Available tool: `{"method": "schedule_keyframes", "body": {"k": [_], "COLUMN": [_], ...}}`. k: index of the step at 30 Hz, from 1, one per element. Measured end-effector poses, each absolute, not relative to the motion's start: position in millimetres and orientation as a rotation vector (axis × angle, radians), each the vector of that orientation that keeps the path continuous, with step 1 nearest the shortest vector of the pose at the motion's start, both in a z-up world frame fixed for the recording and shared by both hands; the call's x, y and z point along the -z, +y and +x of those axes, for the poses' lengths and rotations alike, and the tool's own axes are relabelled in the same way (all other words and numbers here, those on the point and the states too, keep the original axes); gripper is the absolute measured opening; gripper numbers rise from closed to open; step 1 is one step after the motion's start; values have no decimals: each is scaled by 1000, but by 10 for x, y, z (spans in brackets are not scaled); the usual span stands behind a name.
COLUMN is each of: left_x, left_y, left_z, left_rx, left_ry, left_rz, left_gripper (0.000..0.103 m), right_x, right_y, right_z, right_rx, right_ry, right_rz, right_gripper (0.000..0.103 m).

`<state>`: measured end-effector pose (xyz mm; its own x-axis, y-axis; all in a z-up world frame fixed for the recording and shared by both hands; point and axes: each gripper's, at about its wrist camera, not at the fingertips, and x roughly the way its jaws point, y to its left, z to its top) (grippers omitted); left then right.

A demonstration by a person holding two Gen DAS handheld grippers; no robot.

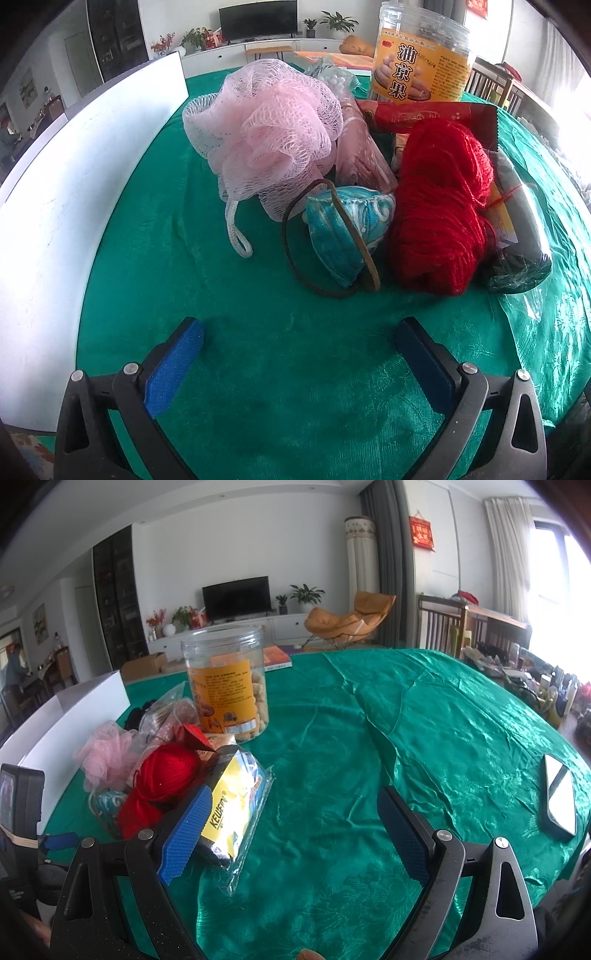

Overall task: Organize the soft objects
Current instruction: 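Move the left gripper toward the pink mesh bath puff in the pile, then grasp the pink mesh puff with left gripper while right grasps the black KEWEIDI package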

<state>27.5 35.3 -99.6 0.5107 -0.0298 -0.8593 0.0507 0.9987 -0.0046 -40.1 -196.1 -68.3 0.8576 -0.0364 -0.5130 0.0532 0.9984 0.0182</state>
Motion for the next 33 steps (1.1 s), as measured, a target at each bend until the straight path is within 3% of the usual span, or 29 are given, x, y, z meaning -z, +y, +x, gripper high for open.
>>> {"method": "schedule_keyframes", "body": {"k": [33], "left_x": [1002], "left_y": [334], "left_z": [337], "left_rx": [66], "left_ry": [1049], "left_rz": [36], "left_gripper": [103], "right_x": [734], "right_y": [-1939], "right_z": [-379], "right_rx": [42], "right_ry": [550], "right_rz": [41], "right_gripper": [93]}}
